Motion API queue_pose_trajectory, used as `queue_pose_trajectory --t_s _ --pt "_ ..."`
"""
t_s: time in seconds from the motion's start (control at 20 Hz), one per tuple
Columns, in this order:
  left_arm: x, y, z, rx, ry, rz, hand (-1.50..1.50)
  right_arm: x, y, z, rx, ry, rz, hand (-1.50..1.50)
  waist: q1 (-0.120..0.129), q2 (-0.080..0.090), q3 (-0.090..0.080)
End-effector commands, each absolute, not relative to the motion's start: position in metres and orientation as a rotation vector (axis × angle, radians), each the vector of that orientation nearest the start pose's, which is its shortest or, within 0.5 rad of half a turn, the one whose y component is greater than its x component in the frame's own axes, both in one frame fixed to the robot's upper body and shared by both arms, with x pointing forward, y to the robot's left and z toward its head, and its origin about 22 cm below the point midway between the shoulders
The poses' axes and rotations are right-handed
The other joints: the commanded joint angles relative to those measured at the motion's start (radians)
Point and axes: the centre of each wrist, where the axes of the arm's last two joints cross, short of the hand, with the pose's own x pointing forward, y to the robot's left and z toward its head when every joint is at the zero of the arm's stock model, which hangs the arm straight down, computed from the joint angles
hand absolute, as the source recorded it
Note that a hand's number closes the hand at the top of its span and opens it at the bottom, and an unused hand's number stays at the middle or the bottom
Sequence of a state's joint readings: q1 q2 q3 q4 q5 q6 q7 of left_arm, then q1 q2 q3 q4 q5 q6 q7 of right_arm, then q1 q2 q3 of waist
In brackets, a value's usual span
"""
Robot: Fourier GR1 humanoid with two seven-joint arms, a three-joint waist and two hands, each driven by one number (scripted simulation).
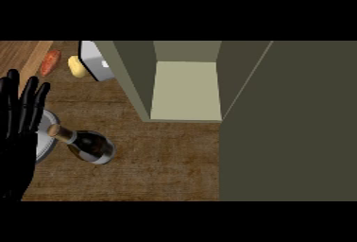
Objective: Pick up the wine, place it into the cabinet and close the cabinet
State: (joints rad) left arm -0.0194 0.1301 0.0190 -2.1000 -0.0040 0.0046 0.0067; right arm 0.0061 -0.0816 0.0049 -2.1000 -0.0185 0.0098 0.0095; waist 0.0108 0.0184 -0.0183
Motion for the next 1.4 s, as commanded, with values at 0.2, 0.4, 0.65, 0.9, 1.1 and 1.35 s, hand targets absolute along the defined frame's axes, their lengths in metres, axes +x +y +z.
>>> queue_pose_trajectory --t_s 0.2,0.4,0.65,0.9,1.1,1.35 --pt "0.192 0.234 0.119 -0.062 -2.083 -0.199 -1.50 0.162 -0.229 0.139 -0.012 -2.089 0.100 -1.50 -0.016 -0.022 0.018" --pt "0.180 0.198 0.103 -0.363 -1.890 0.002 -1.50 0.163 -0.223 0.128 0.204 -1.937 0.236 -1.50 -0.012 -0.024 0.018" --pt "0.155 0.210 0.139 -0.370 -1.871 -0.002 -1.50 0.146 -0.217 0.147 0.188 -1.941 0.236 -1.50 -0.008 -0.021 0.018" --pt "0.156 0.197 0.128 -0.371 -1.853 0.013 -1.50 0.136 -0.205 0.173 0.204 -1.931 0.240 -1.50 -0.008 -0.019 0.018" --pt "0.141 0.180 0.166 -0.401 -1.897 0.045 -1.50 0.131 -0.209 0.177 0.223 -1.931 0.254 -1.50 -0.011 -0.020 0.019" --pt "0.121 0.183 0.165 -0.385 -1.888 0.090 -1.50 0.141 -0.216 0.188 0.210 -1.935 0.231 -1.50 -0.005 -0.020 0.018"
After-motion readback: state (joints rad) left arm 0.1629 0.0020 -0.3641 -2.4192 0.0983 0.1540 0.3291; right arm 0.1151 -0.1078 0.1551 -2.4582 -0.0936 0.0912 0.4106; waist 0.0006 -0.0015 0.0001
